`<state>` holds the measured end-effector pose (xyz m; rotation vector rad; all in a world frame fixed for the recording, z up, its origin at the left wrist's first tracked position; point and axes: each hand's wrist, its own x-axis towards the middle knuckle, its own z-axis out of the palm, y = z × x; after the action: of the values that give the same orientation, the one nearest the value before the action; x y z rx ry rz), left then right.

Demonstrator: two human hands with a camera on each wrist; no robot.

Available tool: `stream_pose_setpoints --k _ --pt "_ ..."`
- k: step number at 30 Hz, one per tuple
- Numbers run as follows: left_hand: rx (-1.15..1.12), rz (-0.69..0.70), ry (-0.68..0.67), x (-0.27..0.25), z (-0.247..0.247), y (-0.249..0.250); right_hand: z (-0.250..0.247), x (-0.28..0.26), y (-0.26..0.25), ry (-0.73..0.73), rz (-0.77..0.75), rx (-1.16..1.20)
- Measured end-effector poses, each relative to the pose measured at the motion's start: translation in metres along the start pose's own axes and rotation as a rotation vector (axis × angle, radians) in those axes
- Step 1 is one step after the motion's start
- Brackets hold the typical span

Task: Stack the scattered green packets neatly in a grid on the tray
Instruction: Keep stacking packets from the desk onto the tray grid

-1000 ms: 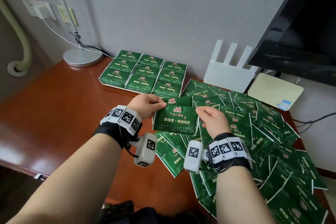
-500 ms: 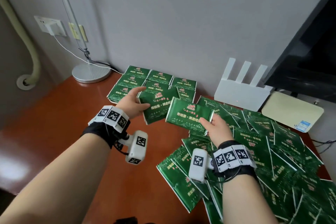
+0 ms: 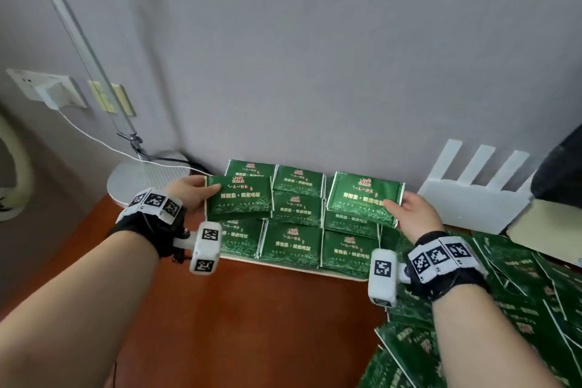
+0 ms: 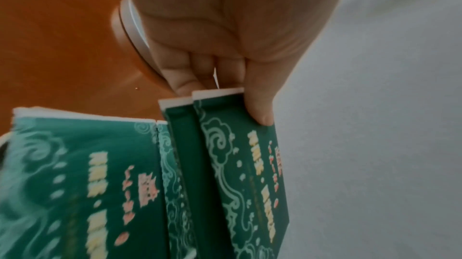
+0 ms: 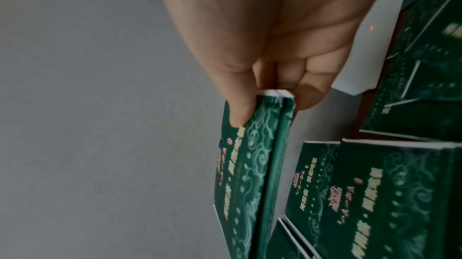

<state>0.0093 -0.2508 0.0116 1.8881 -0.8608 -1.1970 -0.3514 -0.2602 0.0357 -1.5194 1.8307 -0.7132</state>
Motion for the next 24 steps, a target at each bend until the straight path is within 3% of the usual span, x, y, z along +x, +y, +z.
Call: stream_pose_setpoints --k 6,14,24 --pt "0.09 -0.005 -0.058 0.064 -0.001 0.002 0.026 0.062 -0.006 -0.004 0.113 0.014" --pt "0.146 -0.015 -0.034 0.145 0.005 0.016 0.049 0.119 0.017 -0.019 0.306 0.005" --pt "0.182 -0.045 -0.004 0.179 0.015 0.018 0.06 0.14 0.032 0.047 0.279 -0.067"
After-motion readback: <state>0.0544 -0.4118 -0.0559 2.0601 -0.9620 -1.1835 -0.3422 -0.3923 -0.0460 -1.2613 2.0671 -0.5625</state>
